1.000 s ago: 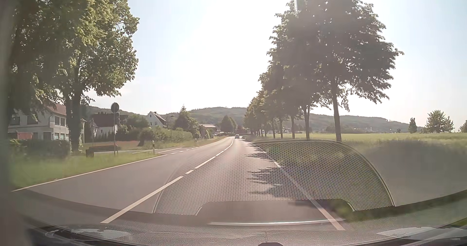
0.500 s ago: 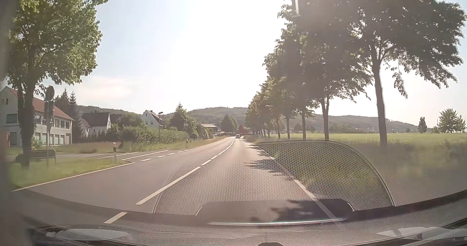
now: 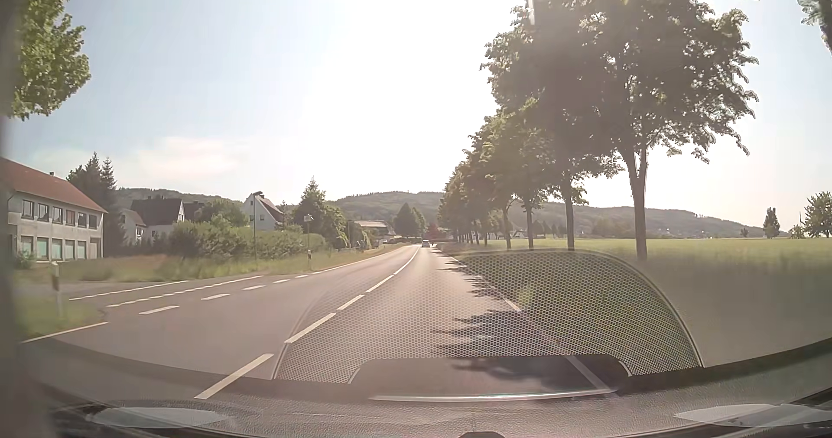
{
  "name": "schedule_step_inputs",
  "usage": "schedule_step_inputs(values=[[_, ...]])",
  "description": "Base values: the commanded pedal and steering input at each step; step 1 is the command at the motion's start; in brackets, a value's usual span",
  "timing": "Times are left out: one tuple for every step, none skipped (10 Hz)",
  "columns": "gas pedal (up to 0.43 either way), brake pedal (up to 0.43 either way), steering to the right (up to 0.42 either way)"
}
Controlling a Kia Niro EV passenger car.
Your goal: Follow the waypoints while adhering to traffic rules and regulations
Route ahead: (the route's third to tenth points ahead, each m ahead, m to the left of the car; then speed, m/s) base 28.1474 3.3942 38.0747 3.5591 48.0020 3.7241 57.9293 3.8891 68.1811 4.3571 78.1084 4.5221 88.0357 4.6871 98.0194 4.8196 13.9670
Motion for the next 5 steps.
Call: schedule_step_inputs(values=[[0.189,0.0,-0.004],[0.189,0.0,-0.004],[0.189,0.0,-0.004],[0.189,0.0,-0.004],[0.189,0.0,-0.004]])
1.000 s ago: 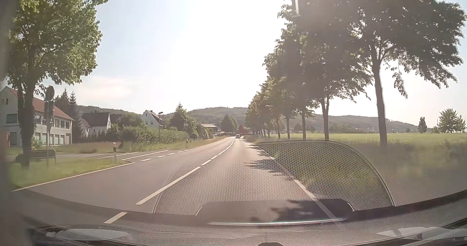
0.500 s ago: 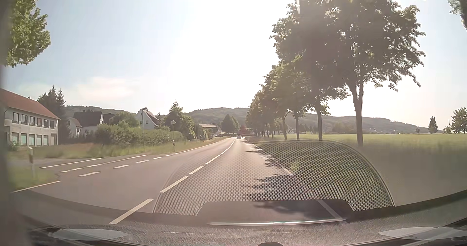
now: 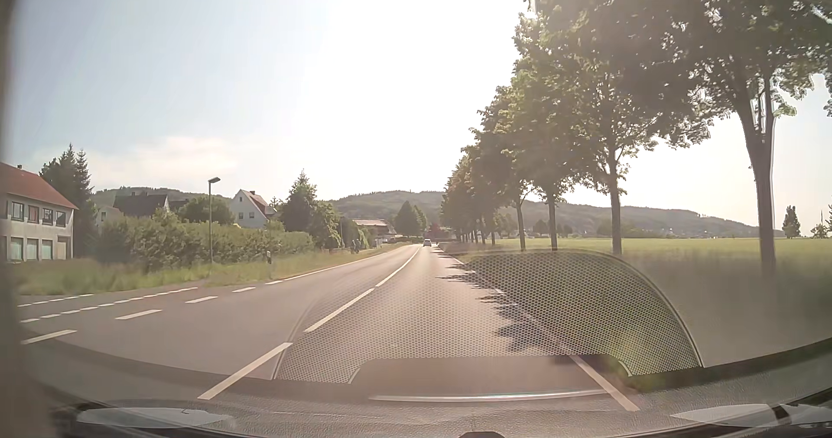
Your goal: Follow the waypoints while adhering to traffic rules and regulations
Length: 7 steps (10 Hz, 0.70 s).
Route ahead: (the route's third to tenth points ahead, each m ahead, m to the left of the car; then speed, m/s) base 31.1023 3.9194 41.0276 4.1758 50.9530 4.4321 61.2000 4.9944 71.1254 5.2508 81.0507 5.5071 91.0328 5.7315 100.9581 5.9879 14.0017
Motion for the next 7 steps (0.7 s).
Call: schedule_step_inputs(values=[[0.189,0.0,-0.004],[0.189,0.0,-0.004],[0.189,0.0,-0.004],[0.189,0.0,-0.004],[0.189,0.0,-0.004],[0.189,0.0,-0.004],[0.189,0.0,-0.004]])
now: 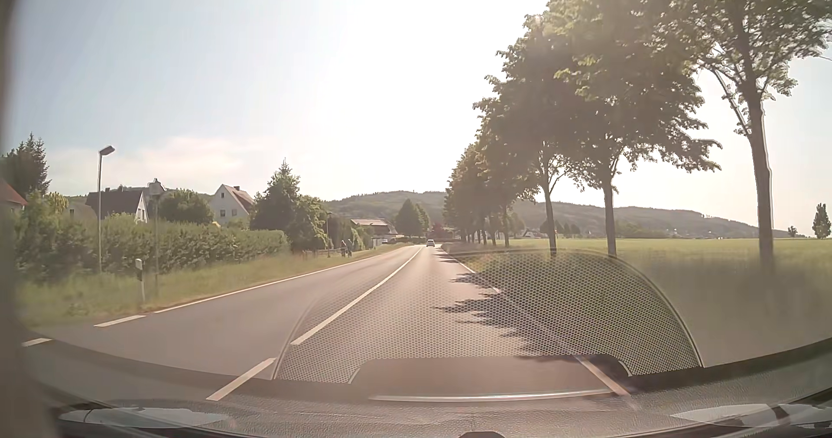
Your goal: Follow the waypoints while adhering to traffic rules and regulations
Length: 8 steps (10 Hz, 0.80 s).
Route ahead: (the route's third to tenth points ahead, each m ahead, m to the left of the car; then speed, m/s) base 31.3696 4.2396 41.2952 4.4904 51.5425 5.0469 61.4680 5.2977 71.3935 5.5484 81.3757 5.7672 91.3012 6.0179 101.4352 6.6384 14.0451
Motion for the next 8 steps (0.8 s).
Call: schedule_step_inputs(values=[[0.189,0.0,-0.004],[0.189,0.0,-0.004],[0.189,0.0,-0.004],[0.189,0.0,-0.004],[0.189,0.0,-0.004],[0.189,0.0,-0.004],[0.189,0.0,-0.004],[0.189,0.0,-0.004]])
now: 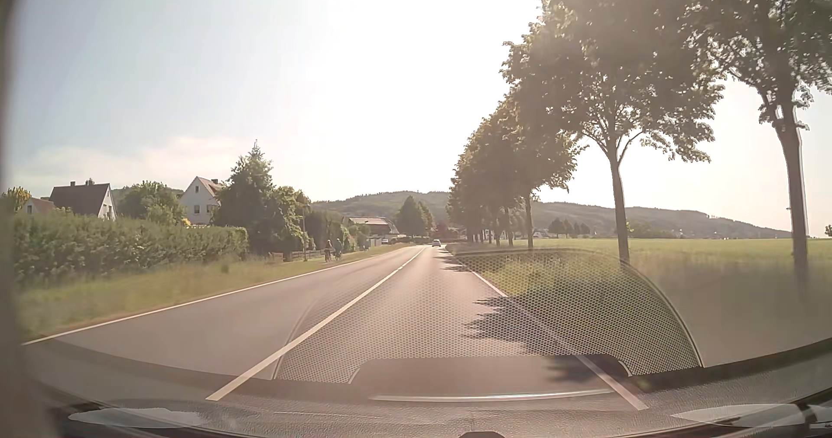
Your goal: Follow the waypoints while adhering to traffic rules and regulations
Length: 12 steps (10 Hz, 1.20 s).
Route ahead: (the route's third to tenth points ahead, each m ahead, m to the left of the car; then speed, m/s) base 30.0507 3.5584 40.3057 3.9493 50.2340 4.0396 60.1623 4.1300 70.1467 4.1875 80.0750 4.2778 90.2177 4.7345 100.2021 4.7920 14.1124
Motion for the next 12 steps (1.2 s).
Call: schedule_step_inputs(values=[[0.189,0.0,-0.004],[0.189,0.0,-0.004],[0.177,0.0,-0.004],[0.177,0.0,-0.004],[0.189,0.0,-0.004],[0.189,0.0,-0.004],[0.189,0.0,-0.004],[0.197,0.0,-0.004],[0.197,0.0,-0.004],[0.197,0.0,-0.004],[0.197,0.0,-0.004],[0.197,0.0,-0.004]])
